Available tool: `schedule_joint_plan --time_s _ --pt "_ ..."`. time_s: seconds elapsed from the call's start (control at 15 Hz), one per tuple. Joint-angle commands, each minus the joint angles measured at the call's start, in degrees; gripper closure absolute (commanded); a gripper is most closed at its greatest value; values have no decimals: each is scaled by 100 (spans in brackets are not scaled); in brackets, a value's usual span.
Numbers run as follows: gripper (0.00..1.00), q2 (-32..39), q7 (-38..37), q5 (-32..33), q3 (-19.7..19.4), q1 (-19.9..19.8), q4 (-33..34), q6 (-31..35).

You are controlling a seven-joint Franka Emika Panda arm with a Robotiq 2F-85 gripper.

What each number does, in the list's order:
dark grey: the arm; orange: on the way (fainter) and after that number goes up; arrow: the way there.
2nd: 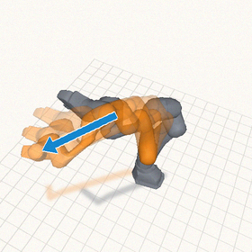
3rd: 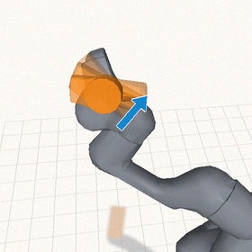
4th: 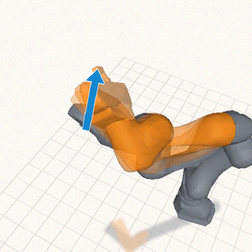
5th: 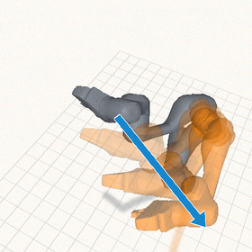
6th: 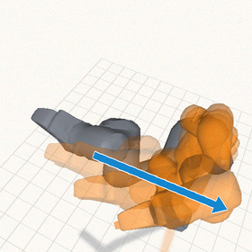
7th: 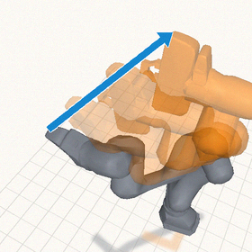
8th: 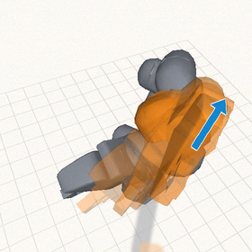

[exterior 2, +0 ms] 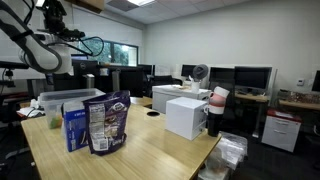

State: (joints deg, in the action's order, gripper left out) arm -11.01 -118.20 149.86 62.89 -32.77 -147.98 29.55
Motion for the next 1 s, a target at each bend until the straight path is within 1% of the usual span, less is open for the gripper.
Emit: schedule_joint_plan --time_s 0.0,0.13,0.33,0.47,0.73,0.93 --pt "95 -113 -95 0 772 -866 284 -1" --pt "95 -31 -99 0 1023 -902 142 -4" --pt "95 66 -117 0 1273 -828 -107 45" --pt "95 49 -131 0 1457 -900 -191 64" --pt "95 -140 -302 -1 1744 -1189 -277 85" --pt "95 -455 -609 -1 1960 -1666 -160 166"
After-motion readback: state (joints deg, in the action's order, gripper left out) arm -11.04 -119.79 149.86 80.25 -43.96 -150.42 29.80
